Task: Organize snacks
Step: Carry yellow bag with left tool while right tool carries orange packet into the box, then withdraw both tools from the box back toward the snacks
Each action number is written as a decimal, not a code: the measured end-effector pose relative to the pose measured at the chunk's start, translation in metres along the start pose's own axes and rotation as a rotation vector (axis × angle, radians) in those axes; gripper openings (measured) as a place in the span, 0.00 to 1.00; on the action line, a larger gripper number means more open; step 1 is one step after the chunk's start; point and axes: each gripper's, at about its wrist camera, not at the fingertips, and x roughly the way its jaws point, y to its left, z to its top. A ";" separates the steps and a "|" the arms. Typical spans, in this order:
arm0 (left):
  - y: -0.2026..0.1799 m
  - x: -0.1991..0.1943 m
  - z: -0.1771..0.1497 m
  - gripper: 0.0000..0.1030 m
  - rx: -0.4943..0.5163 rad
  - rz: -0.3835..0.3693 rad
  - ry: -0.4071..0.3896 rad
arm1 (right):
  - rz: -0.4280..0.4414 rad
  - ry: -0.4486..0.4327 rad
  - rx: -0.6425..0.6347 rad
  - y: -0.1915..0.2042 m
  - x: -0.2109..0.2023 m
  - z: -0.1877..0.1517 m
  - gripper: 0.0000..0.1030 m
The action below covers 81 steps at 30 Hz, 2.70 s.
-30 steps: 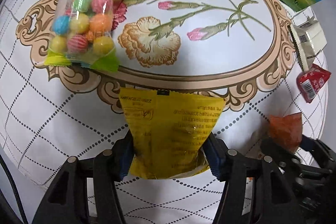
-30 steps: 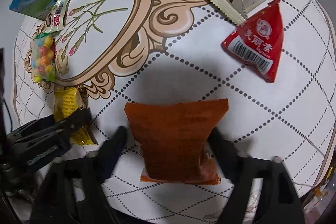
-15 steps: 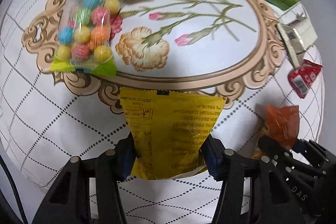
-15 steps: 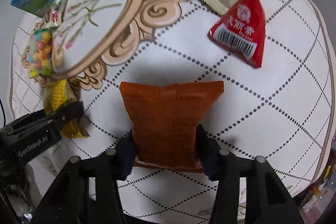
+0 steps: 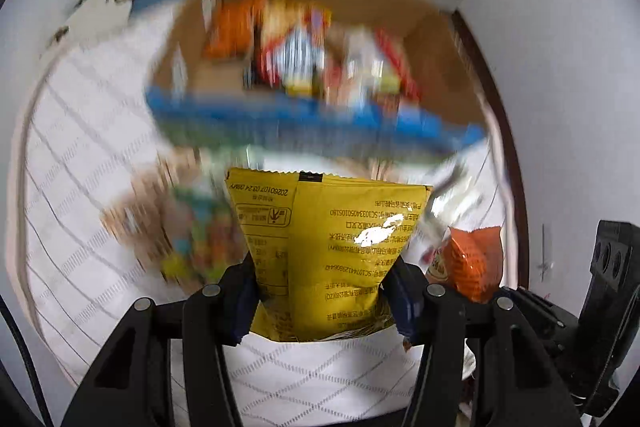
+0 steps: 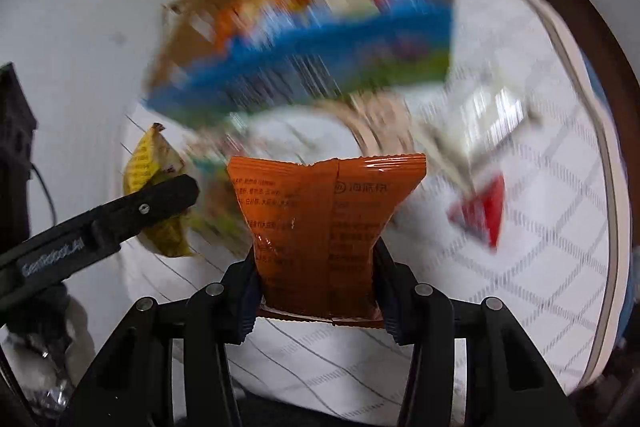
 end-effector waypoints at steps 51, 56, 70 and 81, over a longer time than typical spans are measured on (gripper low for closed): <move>0.045 0.062 0.127 0.75 -0.057 0.203 0.052 | -0.238 0.000 -0.082 0.019 0.119 0.175 0.84; 0.034 0.034 0.108 0.75 -0.037 0.206 -0.050 | -0.283 -0.062 -0.117 0.022 0.097 0.163 0.84; -0.002 -0.043 0.060 0.75 0.017 0.204 -0.270 | -0.333 -0.280 -0.200 0.043 0.013 0.114 0.84; -0.026 -0.078 0.023 0.75 0.061 0.203 -0.357 | -0.297 -0.371 -0.219 0.061 -0.035 0.073 0.84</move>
